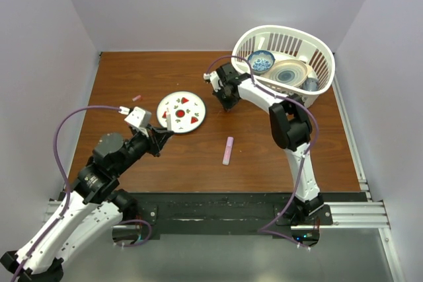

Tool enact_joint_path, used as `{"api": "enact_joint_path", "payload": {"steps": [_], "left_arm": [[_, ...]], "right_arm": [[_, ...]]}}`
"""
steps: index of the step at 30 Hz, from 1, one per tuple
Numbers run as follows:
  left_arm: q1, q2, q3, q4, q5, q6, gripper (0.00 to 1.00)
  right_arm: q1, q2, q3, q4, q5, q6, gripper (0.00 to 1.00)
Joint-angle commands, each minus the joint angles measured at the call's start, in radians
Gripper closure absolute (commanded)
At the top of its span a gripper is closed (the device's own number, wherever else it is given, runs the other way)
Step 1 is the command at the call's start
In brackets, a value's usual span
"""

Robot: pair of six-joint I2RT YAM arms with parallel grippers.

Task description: Insert the pens into the pen caps

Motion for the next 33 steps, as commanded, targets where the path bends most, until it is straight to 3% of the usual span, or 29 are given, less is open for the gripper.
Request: {"api": "enact_joint_path", "payload": {"steps": [1,5,8,15,20,26,31,33], "left_arm": [[0.007,-0.022,-0.001,0.029,-0.031,0.015,1.00],[0.007,-0.041,-0.002,0.031,-0.032,0.012,1.00],[0.009,-0.062,-0.004,0.032,-0.034,0.011,1.00],[0.007,-0.171,-0.010,0.034,-0.116,-0.004,1.00],[0.007,-0.281,-0.019,0.032,-0.222,-0.024,1.00],[0.007,-0.292,-0.017,0.021,-0.256,-0.032,1.00],[0.007,-0.275,-0.011,0.017,-0.245,-0.031,1.00],[0.009,-0.281,-0.013,0.017,-0.250,-0.032,1.00]], "right_arm": [[0.016,-0.132,-0.123,-0.018,-0.146,-0.099,1.00],[0.046,-0.320,-0.340,0.065,-0.290,-0.238,1.00],[0.115,-0.389,-0.437,0.117,-0.222,-0.348,1.00],[0.315,-0.319,-0.437,0.094,-0.032,-0.517,1.00],[0.375,-0.327,-0.463,0.088,-0.058,-0.615,1.00],[0.440,-0.385,-0.559,0.136,-0.055,-0.729,1.00],[0.448,-0.400,-0.567,0.139,-0.049,-0.714,0.77],[0.450,-0.432,-0.560,0.166,-0.058,-0.653,0.74]]}}
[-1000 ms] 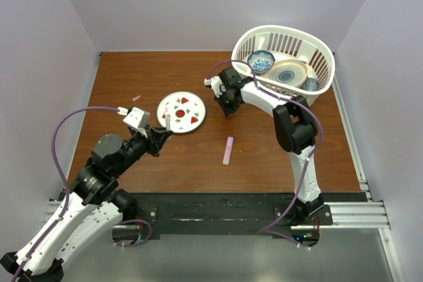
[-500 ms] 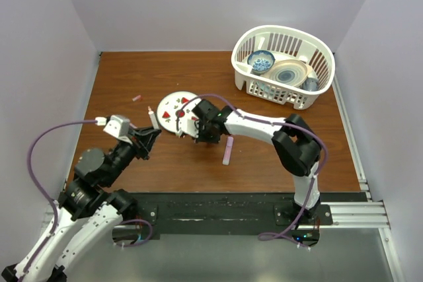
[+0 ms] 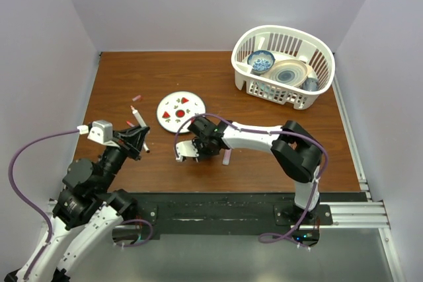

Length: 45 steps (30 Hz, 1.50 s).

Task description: Insert the pens into the pen caps

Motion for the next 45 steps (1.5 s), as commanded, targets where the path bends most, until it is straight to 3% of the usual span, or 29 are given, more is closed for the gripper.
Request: {"api": "enact_joint_path", "payload": {"steps": [1,4,5,6,9,13,14,16,18,23,26,32,38,45], "left_arm": [[0.007,0.002,-0.004,0.017,-0.022,-0.012,1.00],[0.007,-0.004,-0.004,0.011,-0.031,-0.013,1.00],[0.007,-0.008,-0.002,0.013,-0.032,-0.015,1.00],[0.007,-0.011,-0.002,0.011,-0.034,-0.015,1.00],[0.007,-0.023,-0.002,0.008,-0.048,-0.018,1.00],[0.007,-0.046,-0.002,0.002,-0.071,-0.021,1.00],[0.007,-0.047,-0.004,0.005,-0.071,-0.023,1.00],[0.007,-0.046,-0.006,0.005,-0.063,-0.023,1.00],[0.007,-0.040,-0.002,0.006,-0.057,-0.018,1.00],[0.007,-0.041,-0.002,0.008,-0.046,-0.016,1.00],[0.007,-0.043,-0.006,0.013,-0.038,-0.015,1.00],[0.007,-0.044,-0.004,0.013,-0.034,-0.013,1.00],[0.007,-0.047,-0.006,0.014,-0.029,-0.012,1.00],[0.007,-0.052,-0.006,0.016,-0.028,-0.012,1.00]], "right_arm": [[0.000,-0.089,0.000,0.065,0.008,0.073,0.73],[-0.005,-0.177,-0.039,0.172,0.026,0.263,0.64],[-0.005,-0.193,-0.046,0.196,0.029,0.318,0.49],[-0.006,-0.218,-0.055,0.228,0.053,0.450,0.47],[-0.006,-0.211,-0.007,0.199,0.156,0.781,0.49],[-0.014,-0.164,0.104,0.049,0.181,1.208,0.59],[-0.021,-0.172,0.095,0.055,0.167,1.394,0.59],[-0.023,-0.212,0.015,0.146,0.170,1.608,0.57],[-0.023,-0.223,-0.026,0.154,0.173,1.893,0.63],[-0.029,-0.183,0.036,-0.066,0.205,2.349,0.55],[-0.040,-0.125,0.125,-0.256,0.222,2.518,0.58],[-0.084,0.012,0.279,-0.519,0.207,2.682,0.64],[-0.104,-0.013,0.204,-0.492,0.245,2.827,0.64],[-0.147,0.027,0.178,-0.438,0.209,2.832,0.63]]}}
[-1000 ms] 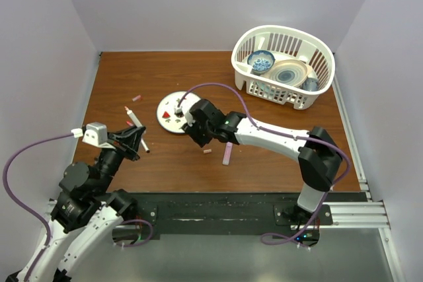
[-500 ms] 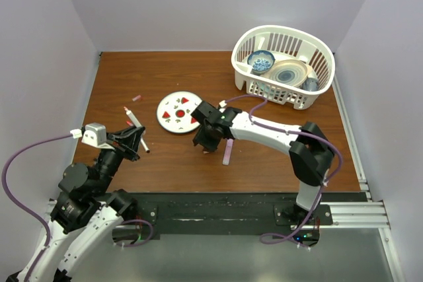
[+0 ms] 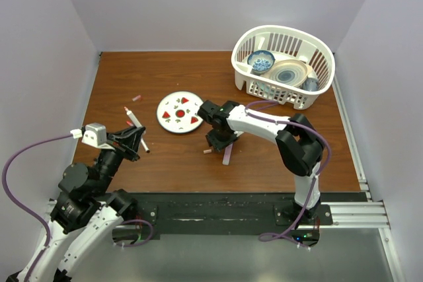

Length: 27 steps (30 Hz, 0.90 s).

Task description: Insert the pens into the pen caps

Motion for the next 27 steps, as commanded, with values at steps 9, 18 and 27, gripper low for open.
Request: {"api": "enact_joint_path", "payload": {"steps": [9,18,27], "left_arm": [[0.007,-0.007,-0.006,0.028,0.013,-0.002,1.00],[0.007,-0.007,-0.006,0.029,0.015,-0.001,1.00],[0.008,-0.016,-0.007,0.029,0.009,-0.001,1.00]], "right_arm": [[-0.019,0.049,0.056,-0.014,0.003,0.074,0.61],[-0.018,0.097,0.070,0.006,-0.037,0.074,0.63],[-0.014,0.127,0.079,0.006,-0.044,0.085,0.67]]}}
